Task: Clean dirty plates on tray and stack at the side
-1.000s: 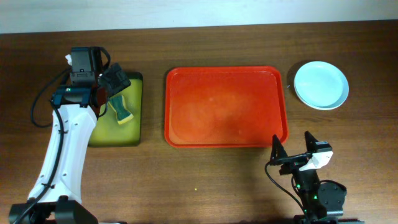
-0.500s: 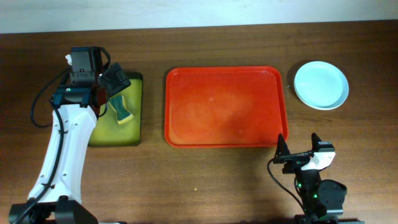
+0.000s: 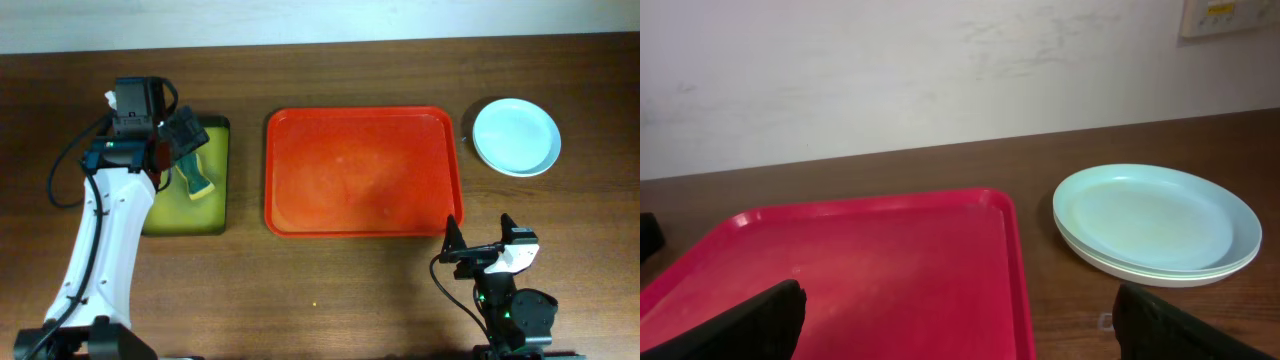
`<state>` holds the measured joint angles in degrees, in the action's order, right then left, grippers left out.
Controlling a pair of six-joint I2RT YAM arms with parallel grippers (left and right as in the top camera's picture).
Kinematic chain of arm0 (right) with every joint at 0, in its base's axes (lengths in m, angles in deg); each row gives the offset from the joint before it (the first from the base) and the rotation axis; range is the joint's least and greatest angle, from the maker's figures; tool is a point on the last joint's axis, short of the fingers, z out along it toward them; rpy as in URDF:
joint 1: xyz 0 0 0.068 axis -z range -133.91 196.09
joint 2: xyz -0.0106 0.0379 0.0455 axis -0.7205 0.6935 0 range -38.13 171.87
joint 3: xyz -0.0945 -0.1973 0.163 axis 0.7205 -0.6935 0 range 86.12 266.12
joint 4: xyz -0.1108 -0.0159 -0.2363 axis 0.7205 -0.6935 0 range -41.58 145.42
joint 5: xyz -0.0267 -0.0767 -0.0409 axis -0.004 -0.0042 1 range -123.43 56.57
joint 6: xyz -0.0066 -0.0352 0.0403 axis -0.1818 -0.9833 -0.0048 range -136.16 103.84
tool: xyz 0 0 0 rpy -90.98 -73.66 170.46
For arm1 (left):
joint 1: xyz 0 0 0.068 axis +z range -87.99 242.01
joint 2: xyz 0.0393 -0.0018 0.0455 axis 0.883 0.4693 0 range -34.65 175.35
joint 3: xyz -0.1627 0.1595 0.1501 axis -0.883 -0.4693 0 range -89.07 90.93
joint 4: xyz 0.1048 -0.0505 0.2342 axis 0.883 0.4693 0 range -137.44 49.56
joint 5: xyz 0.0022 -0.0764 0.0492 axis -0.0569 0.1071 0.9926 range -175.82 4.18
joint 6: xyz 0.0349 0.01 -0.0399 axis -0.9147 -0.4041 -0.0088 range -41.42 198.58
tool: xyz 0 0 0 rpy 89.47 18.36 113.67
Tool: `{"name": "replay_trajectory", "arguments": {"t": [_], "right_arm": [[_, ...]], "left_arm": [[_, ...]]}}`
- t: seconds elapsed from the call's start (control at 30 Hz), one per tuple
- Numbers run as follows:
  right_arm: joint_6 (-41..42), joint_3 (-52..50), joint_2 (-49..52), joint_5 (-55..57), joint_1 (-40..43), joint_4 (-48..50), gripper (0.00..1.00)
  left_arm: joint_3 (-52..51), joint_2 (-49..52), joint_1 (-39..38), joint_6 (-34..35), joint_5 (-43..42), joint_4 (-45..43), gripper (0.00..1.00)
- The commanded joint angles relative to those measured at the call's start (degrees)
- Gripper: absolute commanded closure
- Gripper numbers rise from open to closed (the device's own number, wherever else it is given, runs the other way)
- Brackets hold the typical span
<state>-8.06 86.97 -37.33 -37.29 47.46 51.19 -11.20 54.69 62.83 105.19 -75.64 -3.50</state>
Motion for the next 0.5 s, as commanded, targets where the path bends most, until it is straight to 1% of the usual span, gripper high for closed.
{"name": "replay_trajectory", "arguments": {"t": [0.0, 0.03, 0.07, 0.1, 0.13, 0.17, 0.2, 0.23, 0.3, 0.4, 0.43, 0.47], "right_arm": [[-0.31, -0.52, -0.61, 0.92, 0.20, -0.04, 0.01], [-0.31, -0.52, -0.61, 0.92, 0.22, -0.04, 0.01], [-0.31, -0.52, -0.61, 0.92, 0.20, -0.04, 0.01], [-0.33, -0.52, -0.61, 0.92, 0.22, -0.04, 0.01], [-0.33, -0.52, -0.61, 0.92, 0.22, -0.04, 0.01], [-0.33, -0.52, -0.61, 0.92, 0.20, -0.04, 0.01], [-0.31, -0.52, -0.61, 0.92, 0.22, -0.04, 0.01], [-0.33, -0.52, -0.61, 0.92, 0.20, -0.04, 0.01], [-0.33, -0.52, -0.61, 0.92, 0.20, -0.04, 0.01], [-0.31, -0.52, -0.61, 0.92, 0.20, -0.04, 0.01], [-0.33, -0.52, -0.61, 0.92, 0.20, -0.04, 0.01], [-0.31, -0.52, -0.61, 0.92, 0.22, -0.02, 0.01]], "left_arm": [[-2.84, -7.37, -0.66, -5.53, 1.57, -0.13, 0.01], [-5.38, -10.49, -0.85, -8.57, 1.29, -2.25, 0.01], [-9.79, -15.47, -1.20, -13.66, -0.79, -6.95, 0.01], [-15.56, -21.24, -1.31, -18.62, -5.03, -13.11, 0.01], [-22.67, -28.28, -1.31, -24.55, -11.04, -20.59, 0.01], [-31.76, -38.14, -1.31, -30.14, -16.22, -28.00, 0.01], [-37.07, -44.61, -1.31, -32.63, -17.92, -30.91, 0.01], [-41.42, -51.21, -1.31, -33.66, -18.10, -31.95, 0.01], [-46.12, -60.96, -1.31, -33.66, -18.08, -31.89, 0.01], [-48.22, -64.98, -1.29, -33.64, -19.52, -31.50, 0.01], [-49.51, -66.60, -1.25, -34.36, -19.41, -31.67, 0.01], [-51.80, -69.13, -1.25, -36.74, -19.43, -32.00, 0.01]]}}
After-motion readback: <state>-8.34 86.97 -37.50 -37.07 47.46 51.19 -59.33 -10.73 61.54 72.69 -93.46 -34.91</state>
